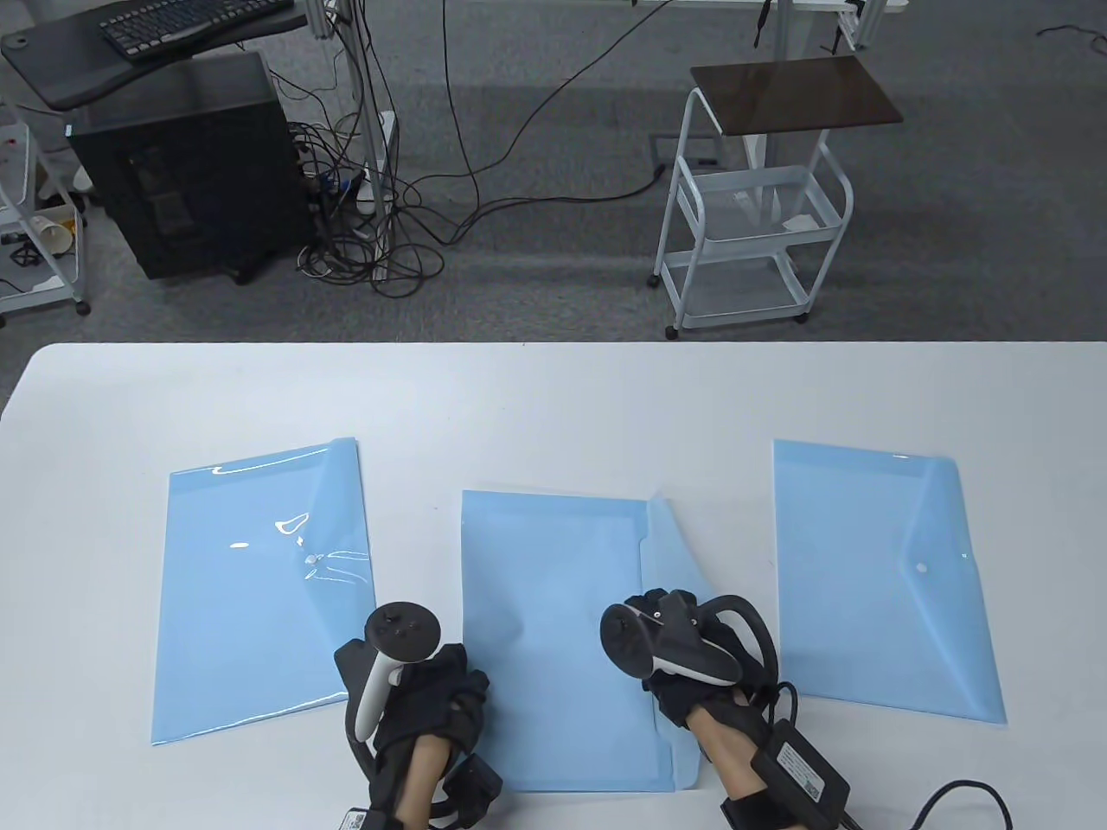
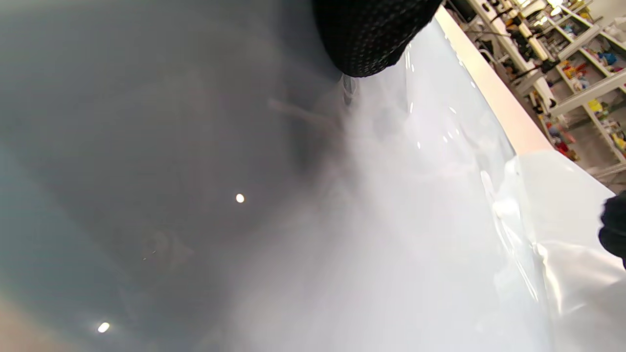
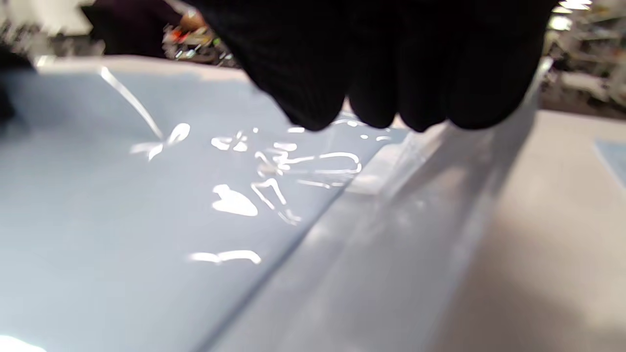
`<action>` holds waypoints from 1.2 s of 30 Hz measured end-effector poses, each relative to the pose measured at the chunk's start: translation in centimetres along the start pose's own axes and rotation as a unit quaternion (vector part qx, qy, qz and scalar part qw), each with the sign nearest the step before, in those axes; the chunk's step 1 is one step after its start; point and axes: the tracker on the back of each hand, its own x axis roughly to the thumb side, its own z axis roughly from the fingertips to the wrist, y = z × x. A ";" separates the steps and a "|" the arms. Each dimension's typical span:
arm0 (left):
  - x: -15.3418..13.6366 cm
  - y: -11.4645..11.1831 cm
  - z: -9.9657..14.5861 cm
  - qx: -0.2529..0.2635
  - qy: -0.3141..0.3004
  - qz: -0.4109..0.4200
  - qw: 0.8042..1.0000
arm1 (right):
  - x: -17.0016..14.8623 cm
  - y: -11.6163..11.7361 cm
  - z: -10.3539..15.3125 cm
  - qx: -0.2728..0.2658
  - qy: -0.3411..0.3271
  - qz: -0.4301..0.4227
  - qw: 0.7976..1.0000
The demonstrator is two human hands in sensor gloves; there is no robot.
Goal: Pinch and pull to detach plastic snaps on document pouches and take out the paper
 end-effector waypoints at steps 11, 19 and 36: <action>-0.2 0.0 0.0 -0.007 0.001 0.020 1.000 | -4.2 2.4 0.8 0.034 0.094 -0.201 0.975; -0.7 0.3 0.1 -0.034 -0.019 0.099 0.994 | -6.1 3.5 0.7 0.000 0.106 -0.216 0.971; -1.5 1.1 0.3 -0.074 -0.068 0.204 0.974 | -7.2 4.2 0.6 0.005 0.025 -0.436 0.899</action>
